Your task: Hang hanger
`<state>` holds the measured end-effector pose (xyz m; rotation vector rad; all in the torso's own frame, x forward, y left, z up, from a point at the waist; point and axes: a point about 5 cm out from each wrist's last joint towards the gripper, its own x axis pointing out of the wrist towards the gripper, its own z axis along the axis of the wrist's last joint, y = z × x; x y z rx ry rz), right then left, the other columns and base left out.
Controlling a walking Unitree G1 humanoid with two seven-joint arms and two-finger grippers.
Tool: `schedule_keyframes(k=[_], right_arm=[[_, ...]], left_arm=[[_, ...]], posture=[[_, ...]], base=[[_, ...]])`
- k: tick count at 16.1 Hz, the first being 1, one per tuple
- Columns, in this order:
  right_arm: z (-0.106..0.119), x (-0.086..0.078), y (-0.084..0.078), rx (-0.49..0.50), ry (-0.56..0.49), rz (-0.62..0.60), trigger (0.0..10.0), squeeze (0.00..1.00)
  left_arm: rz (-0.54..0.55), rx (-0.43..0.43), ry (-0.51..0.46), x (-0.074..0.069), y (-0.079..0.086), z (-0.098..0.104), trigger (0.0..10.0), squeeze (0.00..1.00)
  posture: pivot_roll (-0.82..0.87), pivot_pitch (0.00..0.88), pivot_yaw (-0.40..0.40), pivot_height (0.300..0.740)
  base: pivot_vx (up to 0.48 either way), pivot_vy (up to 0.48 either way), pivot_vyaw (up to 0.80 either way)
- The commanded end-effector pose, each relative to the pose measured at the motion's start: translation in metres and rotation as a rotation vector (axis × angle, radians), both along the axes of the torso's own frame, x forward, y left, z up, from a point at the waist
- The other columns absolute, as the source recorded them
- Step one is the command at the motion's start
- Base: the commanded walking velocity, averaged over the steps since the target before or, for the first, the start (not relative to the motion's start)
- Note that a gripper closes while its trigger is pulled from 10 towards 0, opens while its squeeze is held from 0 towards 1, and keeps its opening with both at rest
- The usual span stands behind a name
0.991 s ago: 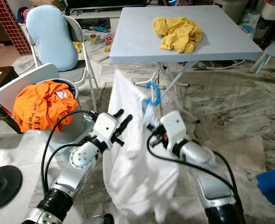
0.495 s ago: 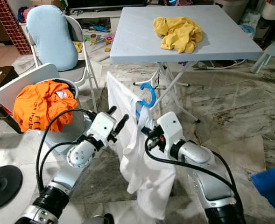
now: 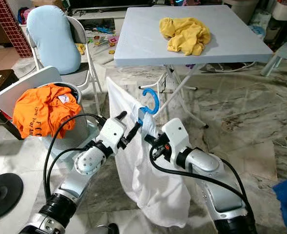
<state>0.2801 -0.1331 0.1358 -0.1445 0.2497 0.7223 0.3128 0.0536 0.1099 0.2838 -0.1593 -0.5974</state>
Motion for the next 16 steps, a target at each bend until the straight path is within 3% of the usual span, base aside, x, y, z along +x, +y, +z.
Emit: schedule_keyframes(k=[1, 6, 10, 11, 12, 16], right_arm=[[0.011, -0.003, 0.011, 0.033, -0.038, 0.065, 10.0, 0.0], [0.01, -0.005, 0.013, 0.036, -0.03, 0.079, 10.0, 0.0], [0.012, -0.008, 0.013, 0.036, -0.031, 0.094, 10.0, 0.0], [0.013, -0.008, 0.013, 0.039, -0.029, 0.099, 10.0, 0.0], [0.013, -0.01, 0.013, 0.04, -0.027, 0.105, 10.0, 0.0], [0.006, -0.02, 0.014, 0.021, 0.002, 0.138, 10.0, 0.0]], left_arm=[[-0.043, 0.011, 0.03, -0.004, -0.005, -0.004, 10.0, 0.0], [-0.101, 0.067, 0.078, -0.013, -0.006, -0.018, 10.0, 0.0], [0.055, 0.113, 0.069, 0.008, 0.014, -0.016, 10.0, 0.0], [0.087, 0.11, 0.069, 0.012, 0.02, -0.015, 9.1, 0.0], [0.107, 0.093, 0.089, 0.015, 0.024, -0.017, 0.0, 0.0], [0.169, 0.084, 0.067, 0.028, 0.033, -0.01, 0.0, 0.0]], posture=[[-0.08, 0.065, 0.052, 0.74], [-0.09, 0.065, 0.056, 0.74], [-0.09, 0.065, 0.055, 0.74], [-0.09, 0.065, 0.055, 0.74], [-0.1, 0.067, 0.057, 0.74], [-0.11, 0.066, 0.061, 0.74]], base=[[0.0, 0.0, 0.0], [0.0, 0.0, 0.0], [0.0, 0.0, 0.0], [0.0, 0.0, 0.0], [0.0, 0.0, 0.0], [0.0, 0.0, 0.0]])
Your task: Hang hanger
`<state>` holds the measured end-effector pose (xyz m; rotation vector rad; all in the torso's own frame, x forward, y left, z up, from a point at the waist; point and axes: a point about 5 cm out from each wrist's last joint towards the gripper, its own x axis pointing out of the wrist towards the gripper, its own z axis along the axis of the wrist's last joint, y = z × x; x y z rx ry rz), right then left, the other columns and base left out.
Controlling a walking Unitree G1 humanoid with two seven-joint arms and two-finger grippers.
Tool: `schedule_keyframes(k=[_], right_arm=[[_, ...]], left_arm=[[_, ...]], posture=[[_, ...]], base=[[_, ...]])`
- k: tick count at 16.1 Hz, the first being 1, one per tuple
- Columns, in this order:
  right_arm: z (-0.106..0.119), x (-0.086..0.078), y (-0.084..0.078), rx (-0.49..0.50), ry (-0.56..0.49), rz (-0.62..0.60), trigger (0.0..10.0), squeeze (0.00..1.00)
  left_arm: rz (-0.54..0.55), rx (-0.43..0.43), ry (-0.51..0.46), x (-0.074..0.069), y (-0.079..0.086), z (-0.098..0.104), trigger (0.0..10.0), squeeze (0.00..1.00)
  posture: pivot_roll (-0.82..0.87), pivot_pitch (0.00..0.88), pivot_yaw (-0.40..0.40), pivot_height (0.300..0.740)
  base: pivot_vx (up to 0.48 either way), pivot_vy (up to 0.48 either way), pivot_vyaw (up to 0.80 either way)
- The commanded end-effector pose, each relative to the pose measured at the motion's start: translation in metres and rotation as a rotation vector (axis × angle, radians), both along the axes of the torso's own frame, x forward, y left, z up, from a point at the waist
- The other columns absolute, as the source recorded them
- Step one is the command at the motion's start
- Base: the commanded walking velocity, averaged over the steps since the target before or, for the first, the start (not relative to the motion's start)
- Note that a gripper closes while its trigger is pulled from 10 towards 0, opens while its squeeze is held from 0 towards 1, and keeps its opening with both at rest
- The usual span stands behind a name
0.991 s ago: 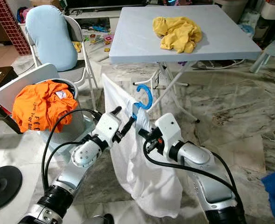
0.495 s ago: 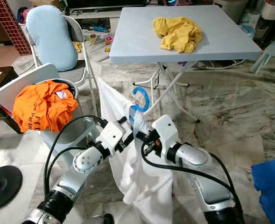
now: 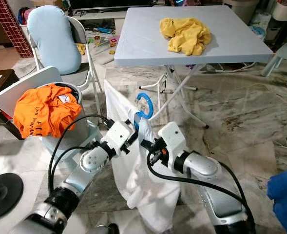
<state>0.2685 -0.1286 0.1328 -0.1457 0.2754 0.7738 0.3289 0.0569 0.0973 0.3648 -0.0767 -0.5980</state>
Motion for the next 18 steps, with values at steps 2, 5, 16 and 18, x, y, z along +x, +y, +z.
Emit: schedule_keyframes(k=[2, 5, 16, 18], right_arm=[[0.007, -0.014, 0.01, 0.023, -0.008, 0.121, 10.0, 0.0], [-0.003, -0.018, 0.004, -0.031, 0.038, 0.135, 10.0, 0.0], [-0.017, -0.016, -0.022, -0.206, 0.054, 0.124, 10.0, 0.0], [-0.024, -0.011, -0.044, -0.365, 0.023, 0.108, 10.0, 0.0]], left_arm=[[0.19, -0.007, -0.003, 0.017, 0.037, 0.005, 0.0, 0.0], [0.2, -0.012, -0.022, 0.021, 0.044, 0.009, 0.0, 0.0], [0.187, 0.008, 0.035, 0.017, 0.048, -0.003, 0.0, 0.0], [0.204, -0.038, 0.094, 0.018, 0.052, -0.004, 0.0, 0.0]], posture=[[-0.11, 0.067, 0.061, 0.74], [-0.11, 0.069, 0.06, 0.74], [-0.1, 0.077, 0.052, 0.74], [-0.1, 0.078, 0.051, 0.74]], base=[[0.0, 0.0, 0.0], [0.0, 0.0, 0.0], [0.0, 0.0, 0.0], [0.0, 0.0, 0.0]])
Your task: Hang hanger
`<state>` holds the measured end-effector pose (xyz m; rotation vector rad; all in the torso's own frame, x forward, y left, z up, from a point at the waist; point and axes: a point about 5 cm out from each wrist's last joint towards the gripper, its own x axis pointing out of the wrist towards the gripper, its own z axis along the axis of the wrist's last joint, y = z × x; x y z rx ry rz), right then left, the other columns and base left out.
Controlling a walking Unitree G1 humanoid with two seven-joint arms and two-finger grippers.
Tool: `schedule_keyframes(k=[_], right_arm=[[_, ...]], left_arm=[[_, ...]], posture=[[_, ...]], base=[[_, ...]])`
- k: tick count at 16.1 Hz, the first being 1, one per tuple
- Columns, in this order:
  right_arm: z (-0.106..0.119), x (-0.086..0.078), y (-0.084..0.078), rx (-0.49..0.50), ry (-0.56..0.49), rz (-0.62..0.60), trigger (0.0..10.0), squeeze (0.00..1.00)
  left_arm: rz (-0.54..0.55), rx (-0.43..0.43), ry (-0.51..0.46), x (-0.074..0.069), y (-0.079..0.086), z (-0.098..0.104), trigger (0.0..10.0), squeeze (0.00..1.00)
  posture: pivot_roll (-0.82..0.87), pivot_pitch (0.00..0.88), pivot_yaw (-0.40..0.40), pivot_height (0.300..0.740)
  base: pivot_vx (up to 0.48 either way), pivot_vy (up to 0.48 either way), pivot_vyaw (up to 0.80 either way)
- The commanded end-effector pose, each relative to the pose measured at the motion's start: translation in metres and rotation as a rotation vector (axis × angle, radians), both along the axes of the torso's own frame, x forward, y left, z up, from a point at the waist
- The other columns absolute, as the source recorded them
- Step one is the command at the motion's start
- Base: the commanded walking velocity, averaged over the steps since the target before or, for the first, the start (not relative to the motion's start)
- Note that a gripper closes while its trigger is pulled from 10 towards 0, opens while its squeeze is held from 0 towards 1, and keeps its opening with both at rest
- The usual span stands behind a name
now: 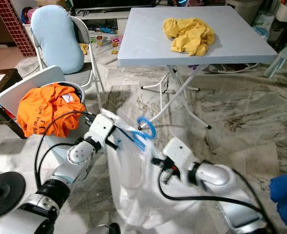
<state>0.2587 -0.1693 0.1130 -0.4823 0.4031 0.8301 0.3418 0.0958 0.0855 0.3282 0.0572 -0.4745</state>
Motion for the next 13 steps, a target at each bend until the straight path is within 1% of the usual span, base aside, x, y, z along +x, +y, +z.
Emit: schedule_keyframes(k=[1, 3, 4, 5, 7, 9, 10, 12, 13], right_arm=[[-0.006, 0.001, -0.014, -0.088, 0.002, -0.01, 10.0, 0.0], [-0.005, 0.006, -0.03, -0.189, -0.033, 0.002, 10.0, 0.0], [-0.004, 0.008, -0.035, -0.219, -0.043, 0.008, 10.0, 0.0], [-0.002, 0.011, -0.044, -0.282, -0.072, 0.028, 10.0, 0.0], [0.0, 0.013, -0.055, -0.352, -0.097, 0.066, 10.0, 0.0], [0.004, 0.011, -0.076, -0.474, -0.099, 0.14, 10.0, 0.0], [0.008, 0.01, -0.087, -0.52, -0.1, 0.182, 10.0, 0.0], [0.015, 0.008, -0.1, -0.583, -0.1, 0.236, 10.0, 0.0], [0.017, 0.009, -0.103, -0.589, -0.103, 0.237, 10.0, 0.0]], left_arm=[[0.041, -0.027, -0.019, 0.004, 0.013, 0.008, 0.0, 0.0], [0.018, -0.02, -0.007, 0.003, 0.012, 0.007, 0.0, 0.0], [0.013, -0.021, -0.004, 0.002, 0.011, 0.007, 0.0, 0.0], [-0.003, -0.022, 0.008, 0.0, 0.01, 0.006, 0.0, 0.0], [-0.022, -0.018, 0.025, 0.0, 0.008, 0.006, 0.0, 0.0], [-0.043, -0.007, 0.04, -0.002, 0.008, 0.006, 0.0, 0.0], [-0.056, 0.004, 0.053, -0.002, 0.009, 0.004, 0.0, 0.0], [-0.067, 0.02, 0.072, -0.004, 0.009, 0.002, 0.0, 0.0], [-0.076, 0.025, 0.081, -0.004, 0.009, 0.002, 0.0, 0.0]], posture=[[-0.09, 0.078, 0.05, 0.74], [-0.09, 0.078, 0.05, 0.74], [-0.09, 0.078, 0.05, 0.74], [-0.09, 0.078, 0.05, 0.74], [-0.09, 0.077, 0.05, 0.74], [-0.09, 0.079, 0.051, 0.74], [-0.09, 0.08, 0.054, 0.74], [-0.09, 0.082, 0.055, 0.74], [-0.09, 0.083, 0.055, 0.74]], base=[[0.0, 0.0, 0.0], [0.0, 0.0, 0.0], [0.0, 0.0, 0.0], [0.0, 0.0, 0.0], [0.0, 0.0, 0.0], [0.0, 0.0, 0.0], [0.0, 0.0, 0.0], [0.0, 0.0, 0.0], [0.0, 0.0, 0.0]])
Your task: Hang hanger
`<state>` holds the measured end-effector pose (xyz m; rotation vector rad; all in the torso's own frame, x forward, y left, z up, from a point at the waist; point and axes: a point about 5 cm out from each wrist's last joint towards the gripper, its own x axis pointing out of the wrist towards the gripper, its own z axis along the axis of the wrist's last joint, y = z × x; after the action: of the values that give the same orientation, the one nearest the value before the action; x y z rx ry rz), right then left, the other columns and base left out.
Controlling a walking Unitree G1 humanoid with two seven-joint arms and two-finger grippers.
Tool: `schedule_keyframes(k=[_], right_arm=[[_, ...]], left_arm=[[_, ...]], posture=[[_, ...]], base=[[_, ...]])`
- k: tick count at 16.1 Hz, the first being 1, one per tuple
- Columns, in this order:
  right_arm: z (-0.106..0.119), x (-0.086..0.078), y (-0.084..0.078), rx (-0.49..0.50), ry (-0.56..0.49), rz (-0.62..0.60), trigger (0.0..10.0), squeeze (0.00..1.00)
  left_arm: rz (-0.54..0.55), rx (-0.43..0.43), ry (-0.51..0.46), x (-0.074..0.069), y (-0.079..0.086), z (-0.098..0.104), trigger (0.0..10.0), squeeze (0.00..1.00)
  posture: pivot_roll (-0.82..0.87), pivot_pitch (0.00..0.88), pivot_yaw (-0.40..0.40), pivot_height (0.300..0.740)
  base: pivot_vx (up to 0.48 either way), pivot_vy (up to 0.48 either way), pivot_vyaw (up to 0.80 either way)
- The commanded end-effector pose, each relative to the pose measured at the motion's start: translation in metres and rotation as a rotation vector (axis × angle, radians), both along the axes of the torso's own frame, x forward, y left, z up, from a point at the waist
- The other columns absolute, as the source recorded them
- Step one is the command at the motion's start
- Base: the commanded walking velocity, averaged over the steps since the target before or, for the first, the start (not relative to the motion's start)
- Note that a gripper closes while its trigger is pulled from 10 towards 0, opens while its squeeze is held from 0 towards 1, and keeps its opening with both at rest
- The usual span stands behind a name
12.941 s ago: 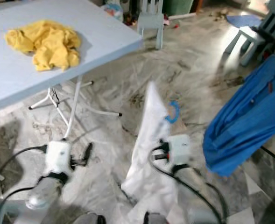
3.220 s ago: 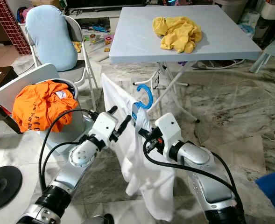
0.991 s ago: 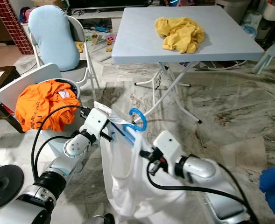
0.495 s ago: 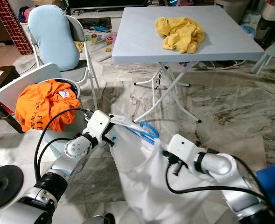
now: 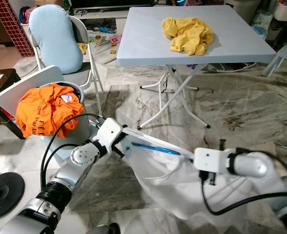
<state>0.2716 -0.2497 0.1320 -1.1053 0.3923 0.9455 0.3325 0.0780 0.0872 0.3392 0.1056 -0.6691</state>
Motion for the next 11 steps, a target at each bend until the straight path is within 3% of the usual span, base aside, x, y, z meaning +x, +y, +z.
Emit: schedule_keyframes(k=[1, 4, 5, 6, 7, 8, 11], right_arm=[[0.005, -0.003, -0.028, -0.094, 0.043, -0.035, 10.0, 0.0], [0.014, -0.003, -0.035, -0.147, 0.05, 0.028, 10.0, 0.0], [0.023, -0.009, -0.042, -0.177, 0.091, 0.076, 10.0, 0.0], [0.031, -0.011, -0.049, -0.198, 0.101, 0.095, 10.0, 0.0], [0.04, -0.011, -0.054, -0.207, 0.104, 0.095, 10.0, 0.0], [0.049, -0.01, -0.061, -0.209, 0.109, 0.078, 10.0, 0.0], [0.072, -0.014, -0.07, -0.177, 0.16, 0.085, 10.0, 0.0]], left_arm=[[0.049, 0.02, 0.049, -0.002, 0.02, -0.007, 0.0, 0.0], [-0.084, 0.09, 0.151, -0.017, 0.014, -0.024, 0.0, 0.0], [-0.191, 0.142, 0.21, -0.028, 0.015, -0.033, 0.0, 0.0], [-0.225, 0.157, 0.222, -0.032, 0.017, -0.035, 0.4, 0.0], [-0.235, 0.166, 0.235, -0.033, 0.02, -0.036, 1.3, 0.0], [-0.246, 0.178, 0.244, -0.034, 0.022, -0.037, 4.1, 0.0], [-0.262, 0.204, 0.257, -0.038, 0.022, -0.04, 4.7, 0.0]], posture=[[-0.09, 0.082, 0.058, 0.74], [-0.09, 0.084, 0.062, 0.74], [-0.09, 0.087, 0.063, 0.74], [-0.09, 0.087, 0.062, 0.74], [-0.09, 0.087, 0.062, 0.74], [-0.1, 0.09, 0.063, 0.74], [-0.1, 0.09, 0.061, 0.74]], base=[[0.0, 0.0, 0.0], [0.0, 0.0, 0.0], [0.0, 0.0, 0.0], [0.0, 0.0, 0.0], [0.0, 0.0, 0.0], [0.0, 0.0, 0.0], [0.0, 0.0, 0.0]])
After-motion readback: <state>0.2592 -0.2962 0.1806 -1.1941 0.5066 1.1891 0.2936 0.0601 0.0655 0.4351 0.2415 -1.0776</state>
